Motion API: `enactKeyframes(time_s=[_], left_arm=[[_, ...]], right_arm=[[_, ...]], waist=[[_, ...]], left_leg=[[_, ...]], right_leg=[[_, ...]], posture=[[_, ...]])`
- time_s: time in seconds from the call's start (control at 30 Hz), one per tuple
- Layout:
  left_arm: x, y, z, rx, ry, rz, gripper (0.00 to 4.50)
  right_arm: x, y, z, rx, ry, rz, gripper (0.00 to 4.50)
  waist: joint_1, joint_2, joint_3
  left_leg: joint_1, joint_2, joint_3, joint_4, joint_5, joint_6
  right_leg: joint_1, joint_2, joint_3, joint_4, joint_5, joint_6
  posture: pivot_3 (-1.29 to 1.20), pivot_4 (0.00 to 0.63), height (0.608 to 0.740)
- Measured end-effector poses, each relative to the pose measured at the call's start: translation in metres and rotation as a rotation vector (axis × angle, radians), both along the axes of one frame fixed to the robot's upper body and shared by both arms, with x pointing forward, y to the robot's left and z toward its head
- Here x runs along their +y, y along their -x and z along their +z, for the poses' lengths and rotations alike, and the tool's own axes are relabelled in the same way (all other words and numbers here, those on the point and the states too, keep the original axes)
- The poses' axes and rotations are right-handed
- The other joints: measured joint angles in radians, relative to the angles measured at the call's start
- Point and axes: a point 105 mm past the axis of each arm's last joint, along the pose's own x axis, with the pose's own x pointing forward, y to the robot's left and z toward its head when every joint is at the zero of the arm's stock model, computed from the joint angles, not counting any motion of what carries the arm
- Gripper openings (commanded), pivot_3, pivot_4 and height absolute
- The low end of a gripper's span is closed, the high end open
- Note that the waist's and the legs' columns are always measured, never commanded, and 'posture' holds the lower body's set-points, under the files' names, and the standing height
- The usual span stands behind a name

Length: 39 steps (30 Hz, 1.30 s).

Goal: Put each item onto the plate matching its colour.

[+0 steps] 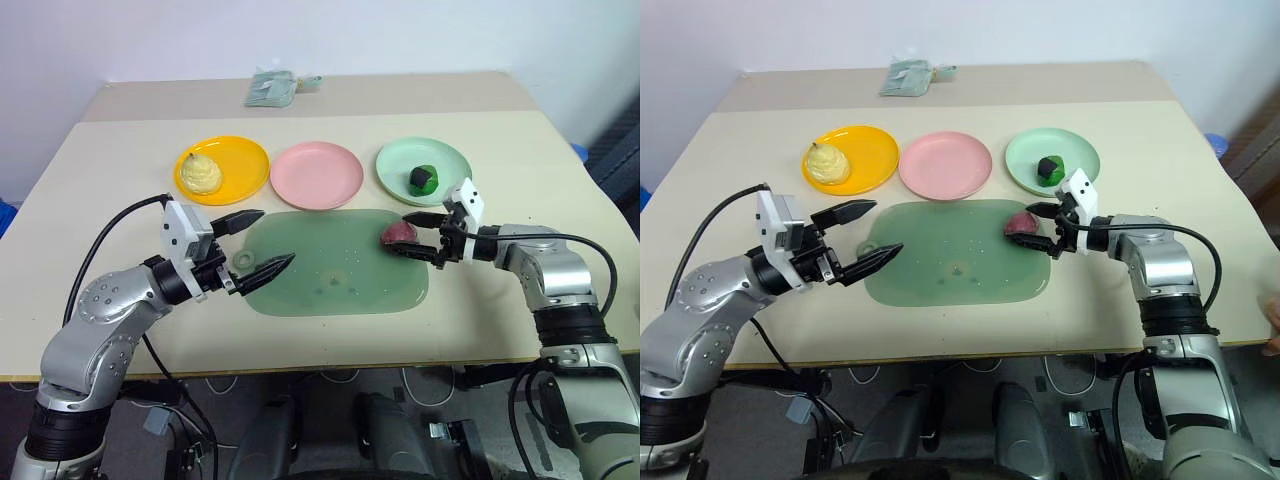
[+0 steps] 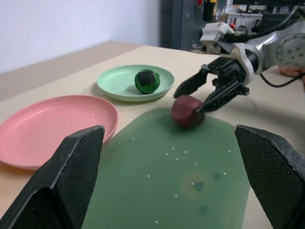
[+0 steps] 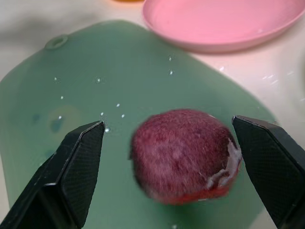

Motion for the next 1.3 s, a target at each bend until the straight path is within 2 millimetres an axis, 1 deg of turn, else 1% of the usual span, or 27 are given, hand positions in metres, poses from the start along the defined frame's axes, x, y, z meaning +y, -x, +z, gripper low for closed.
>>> enactKeyframes(time_s=[0.1, 0.13, 0.2, 0.27, 0.3, 0.37, 0.43, 0.57, 0.67, 0.73, 0.8, 0.87, 0.97, 1.07, 1.13, 1.23, 1.3], left_arm=[[0.002, 0.002, -0.003, 0.011, 0.0, 0.011, 4.5], [0.002, 0.002, -0.003, 0.01, -0.001, 0.015, 4.5], [0.003, 0.003, -0.002, 0.007, -0.001, 0.025, 4.5], [0.005, 0.004, -0.002, 0.007, 0.0, 0.037, 4.5], [0.005, 0.005, -0.002, 0.006, 0.0, 0.044, 4.5], [0.008, 0.006, -0.001, 0.001, 0.002, 0.06, 4.5], [0.01, 0.008, -0.002, 0.002, 0.001, 0.07, 4.5], [0.011, 0.009, -0.004, 0.015, 0.003, 0.091, 4.5], [0.015, 0.008, -0.005, 0.021, 0.006, 0.122, 4.5], [0.018, 0.008, -0.008, 0.029, 0.005, 0.15, 4.5], [0.022, 0.007, -0.01, 0.029, -0.003, 0.185, 4.5], [0.025, 0.007, -0.012, 0.025, -0.01, 0.223, 4.5], [0.027, 0.006, -0.012, 0.009, -0.024, 0.27, 4.5], [0.031, 0.004, -0.013, -0.008, -0.036, 0.336, 4.5], [0.032, 0.004, -0.012, -0.022, -0.042, 0.362, 4.5], [0.033, 0.004, -0.012, -0.034, -0.035, 0.416, 4.5], [0.035, 0.002, -0.013, -0.038, -0.013, 0.456, 4.5]], right_arm=[[-0.004, -0.004, -0.015, 0.033, 0.023, -0.028, 4.37], [-0.005, -0.006, -0.018, 0.039, 0.028, -0.038, 4.15], [-0.006, -0.011, -0.019, 0.035, 0.029, -0.053, 3.51], [-0.006, -0.015, -0.016, 0.016, 0.036, -0.055, 2.61], [-0.005, -0.016, -0.013, 0.002, 0.039, -0.052, 2.25], [-0.004, -0.018, -0.008, -0.022, 0.04, -0.047, 2.25], [0.002, -0.021, -0.001, -0.047, 0.017, -0.042, 2.25], [0.025, -0.031, 0.025, -0.133, -0.021, -0.015, 2.25], [0.051, -0.052, 0.049, -0.219, -0.043, -0.029, 2.25], [0.069, -0.069, 0.059, -0.268, -0.036, -0.074, 2.25], [0.081, -0.085, 0.061, -0.293, -0.022, -0.142, 2.25], [0.092, -0.095, 0.057, -0.313, 0.013, -0.199, 2.25], [0.099, -0.102, 0.045, -0.328, 0.077, -0.263, 2.25], [0.102, -0.106, 0.034, -0.313, 0.109, -0.325, 3.52], [0.104, -0.107, 0.031, -0.315, 0.115, -0.352, 4.47], [0.108, -0.109, 0.032, -0.345, 0.13, -0.38, 4.47], [0.112, -0.108, 0.036, -0.361, 0.103, -0.363, 4.47]], waist=[[0.0, 0.0, 0.0], [0.0, 0.0, 0.0], [-0.001, 0.0, 0.0], [-0.001, 0.0, 0.0], [-0.001, 0.0, 0.0], [-0.001, 0.0, 0.0], [-0.001, 0.0, 0.0], [-0.003, 0.0, 0.0], [-0.009, 0.0, 0.0], [-0.01, 0.0, 0.0], [-0.007, 0.0, 0.0], [-0.002, 0.0, 0.0], [-0.002, 0.0, 0.0], [-0.009, 0.0, 0.0], [-0.01, 0.0, 0.0], [-0.01, 0.0, 0.0], [-0.01, 0.0, 0.0]], left_leg=[[0.0, 0.0, 0.0, 0.0, 0.0, 0.0], [0.0, 0.0, 0.0, 0.0, 0.0, 0.0], [0.0, 0.0, 0.0, 0.0, 0.0, 0.0], [0.0, 0.0, 0.0, 0.0, 0.0, 0.0], [0.0, 0.0, 0.0, 0.0, 0.0, 0.0], [0.0, 0.0, 0.0, 0.0, 0.0, 0.0], [0.0, 0.0, 0.0, 0.0, 0.0, 0.0], [0.0, 0.0, 0.0, 0.0, 0.0, 0.0], [0.0, 0.0, 0.0, 0.0, 0.0, 0.0], [0.0, 0.0, 0.0, 0.0, 0.0, -0.001], [0.0, 0.0, 0.0, -0.001, 0.0, -0.001], [0.0, -0.001, 0.0, -0.001, 0.001, -0.001], [0.0, -0.001, 0.0, -0.002, 0.001, -0.002], [0.0, -0.001, 0.0, -0.003, 0.001, -0.002], [0.0, -0.001, 0.0, -0.005, 0.002, -0.003], [0.0, -0.001, 0.0, -0.009, 0.003, -0.005], [0.0, 0.0, 0.0, -0.009, 0.003, -0.005]], right_leg=[[0.0, 0.0, 0.0, 0.0, 0.0, 0.0], [0.0, 0.0, 0.0, 0.0, 0.0, 0.0], [0.0, 0.0, 0.0, 0.0, 0.0, 0.0], [0.0, 0.0, 0.0, 0.0, 0.0, 0.0], [0.0, 0.0, 0.0, 0.0, 0.0, 0.0], [0.0, 0.0, 0.0, 0.0, 0.0, 0.0], [0.0, 0.0, 0.0, 0.0, 0.0, 0.0], [0.0, 0.0, 0.0, 0.0, 0.0, 0.0], [-0.001, 0.001, 0.0, 0.001, 0.0, 0.0], [-0.001, 0.001, 0.0, 0.002, 0.0, 0.0], [-0.002, 0.001, 0.0, 0.001, 0.0, 0.0], [-0.002, 0.0, 0.0, 0.001, 0.0, 0.0], [-0.001, 0.0, 0.0, 0.0, 0.0, -0.001], [-0.003, 0.001, 0.0, 0.001, 0.0, -0.001], [-0.004, 0.001, 0.0, 0.001, 0.0, -0.001], [-0.005, 0.001, 0.0, 0.001, 0.0, -0.001], [-0.005, 0.002, 0.0, 0.001, 0.0, -0.001]], posture=[[0.0, 0.15, 0.74], [0.0, 0.15, 0.74], [0.0, 0.15, 0.74], [0.0, 0.15, 0.74], [0.0, 0.15, 0.74], [0.0, 0.15, 0.74], [0.0, 0.15, 0.74], [0.0, 0.15, 0.74], [0.0, 0.15, 0.74], [0.0, 0.15, 0.74], [0.0, 0.15, 0.74], [0.0, 0.15, 0.74], [0.0, 0.15, 0.74], [0.0, 0.15, 0.74], [0.0, 0.15, 0.74], [0.0, 0.15, 0.74], [0.0, 0.15, 0.74]])
